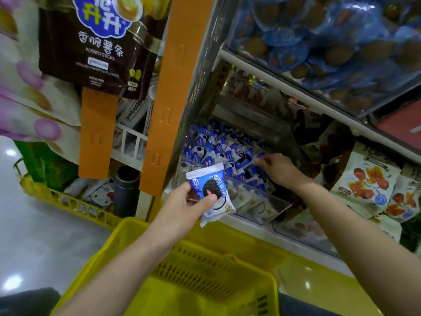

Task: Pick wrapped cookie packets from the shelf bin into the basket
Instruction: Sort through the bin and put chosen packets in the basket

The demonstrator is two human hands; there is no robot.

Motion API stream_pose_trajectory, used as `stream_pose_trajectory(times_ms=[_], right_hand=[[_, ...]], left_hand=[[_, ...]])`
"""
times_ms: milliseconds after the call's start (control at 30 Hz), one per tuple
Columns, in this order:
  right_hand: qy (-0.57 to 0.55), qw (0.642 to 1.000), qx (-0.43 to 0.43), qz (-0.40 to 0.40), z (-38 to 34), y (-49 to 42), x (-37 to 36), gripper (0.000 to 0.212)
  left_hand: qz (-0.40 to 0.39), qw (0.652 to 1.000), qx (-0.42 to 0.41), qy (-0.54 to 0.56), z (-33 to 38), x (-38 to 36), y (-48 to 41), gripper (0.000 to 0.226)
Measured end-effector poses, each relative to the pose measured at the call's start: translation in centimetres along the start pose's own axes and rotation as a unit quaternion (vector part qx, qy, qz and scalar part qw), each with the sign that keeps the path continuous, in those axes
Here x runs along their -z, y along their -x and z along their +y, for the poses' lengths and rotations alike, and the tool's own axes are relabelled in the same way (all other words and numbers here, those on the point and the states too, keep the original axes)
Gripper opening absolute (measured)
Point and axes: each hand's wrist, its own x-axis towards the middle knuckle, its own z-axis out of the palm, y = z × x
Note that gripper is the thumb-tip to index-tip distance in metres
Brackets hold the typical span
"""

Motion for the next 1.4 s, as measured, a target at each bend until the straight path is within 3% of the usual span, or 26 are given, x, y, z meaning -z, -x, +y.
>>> stream_pose_trajectory(times_ms=[100, 233, 467, 600, 667, 833, 967, 1100, 1167, 1267, 1400], right_hand=[[0.043, 0.996, -0.072, -0.040, -0.2, -1.5, -0.6, 0.041], [0.038, 0.995, -0.082, -0.050, -0.2, -2.2, -1.5, 0.041], [0.000, 0.995, -0.099, 0.025, -0.3, -2.7, -2.0, 0.023], [-0.052, 0.992, -0.084, 0.080, 0.2, -2.8, -1.8, 0.017], [-0.117, 0.985, -0.068, 0.109, 0.5, -2.4, -1.4, 0.032], [-0.203, 0.950, 0.074, 0.224, -1.4, 1.7, 1.1, 0.033], [-0.375, 0.916, 0.101, 0.101, -4.2, 7.2, 1.7, 0.027], [-0.391, 0.912, 0.122, -0.016, -5.7, 12.2, -0.6, 0.020], [-0.370, 0.919, 0.137, -0.019, -5.9, 13.6, -1.9, 0.022], [-0.359, 0.918, 0.165, 0.020, -5.6, 14.4, -2.7, 0.019], [-0.347, 0.925, 0.149, 0.042, -4.5, 13.9, -2.3, 0.019]], left_hand=[[-0.012, 1.000, -0.006, 0.013, -0.1, -0.2, -0.6, 0.009], [-0.005, 1.000, -0.007, 0.020, 0.0, -0.2, -1.0, 0.008], [-0.022, 0.999, 0.002, 0.035, 0.3, 0.1, -0.8, 0.008], [-0.037, 0.998, 0.032, 0.038, 0.1, -0.1, -0.4, 0.006], [-0.031, 0.997, 0.045, 0.047, 0.0, -0.1, -0.2, 0.006], [-0.027, 0.990, 0.098, 0.096, -0.2, 0.1, 0.0, 0.010], [-0.078, 0.979, 0.104, 0.159, 0.0, 0.3, 0.1, 0.027], [-0.161, 0.959, 0.084, 0.218, 0.4, 0.3, 0.5, 0.034], [-0.182, 0.953, 0.065, 0.232, 0.2, 0.3, 0.8, 0.034], [-0.143, 0.965, 0.059, 0.213, 0.0, 0.3, 1.3, 0.034], [-0.154, 0.960, 0.067, 0.223, 0.5, 0.4, 1.5, 0.032]])
